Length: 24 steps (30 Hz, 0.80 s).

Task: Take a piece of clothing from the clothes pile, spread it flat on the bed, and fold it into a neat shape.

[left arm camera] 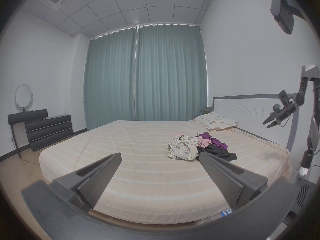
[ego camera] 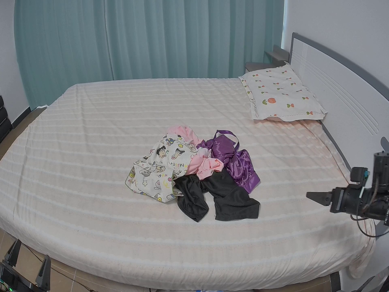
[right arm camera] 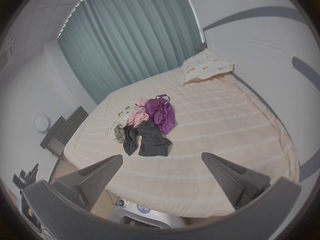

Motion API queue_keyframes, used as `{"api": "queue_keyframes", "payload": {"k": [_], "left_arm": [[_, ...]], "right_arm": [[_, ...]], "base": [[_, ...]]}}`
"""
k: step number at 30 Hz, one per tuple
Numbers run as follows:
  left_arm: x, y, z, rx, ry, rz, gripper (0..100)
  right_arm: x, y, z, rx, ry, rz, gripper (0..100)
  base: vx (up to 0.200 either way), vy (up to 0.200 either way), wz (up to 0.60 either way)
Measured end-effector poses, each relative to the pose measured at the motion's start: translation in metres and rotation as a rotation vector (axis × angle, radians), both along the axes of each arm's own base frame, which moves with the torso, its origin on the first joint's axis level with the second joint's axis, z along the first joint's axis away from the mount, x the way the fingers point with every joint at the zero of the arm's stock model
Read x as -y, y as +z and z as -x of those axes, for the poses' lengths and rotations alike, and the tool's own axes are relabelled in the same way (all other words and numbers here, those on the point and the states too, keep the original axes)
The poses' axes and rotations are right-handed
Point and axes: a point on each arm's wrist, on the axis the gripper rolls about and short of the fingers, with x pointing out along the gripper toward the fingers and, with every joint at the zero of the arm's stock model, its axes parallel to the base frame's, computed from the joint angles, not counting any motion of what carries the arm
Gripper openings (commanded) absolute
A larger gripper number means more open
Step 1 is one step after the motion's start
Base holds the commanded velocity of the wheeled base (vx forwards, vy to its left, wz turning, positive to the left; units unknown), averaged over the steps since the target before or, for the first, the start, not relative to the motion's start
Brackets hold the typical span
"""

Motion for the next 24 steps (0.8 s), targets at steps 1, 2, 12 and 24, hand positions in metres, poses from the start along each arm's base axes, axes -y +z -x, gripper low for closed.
{"api": "queue_keyframes", "payload": {"k": [1,2,12,24], "left_arm": [[0.000,0.000,0.000,0.000,0.000,0.000,100],[0.000,0.000,0.000,0.000,0.000,0.000,100],[0.000,0.000,0.000,0.000,0.000,0.000,100],[0.000,0.000,0.000,0.000,0.000,0.000,100]], "right_arm": [[-0.004,-0.006,-0.011,-0.017,-0.010,-0.007,100],[-0.008,-0.012,-0.020,-0.031,-0.017,-0.013,100],[-0.059,-0.089,-0.103,-0.170,-0.148,-0.127,100],[-0.101,-0.149,-0.145,-0.211,-0.174,-0.154,100]], "base": [[0.000,0.000,0.00],[0.000,0.000,0.00],[0.000,0.000,0.00],[0.000,0.000,0.00]]}}
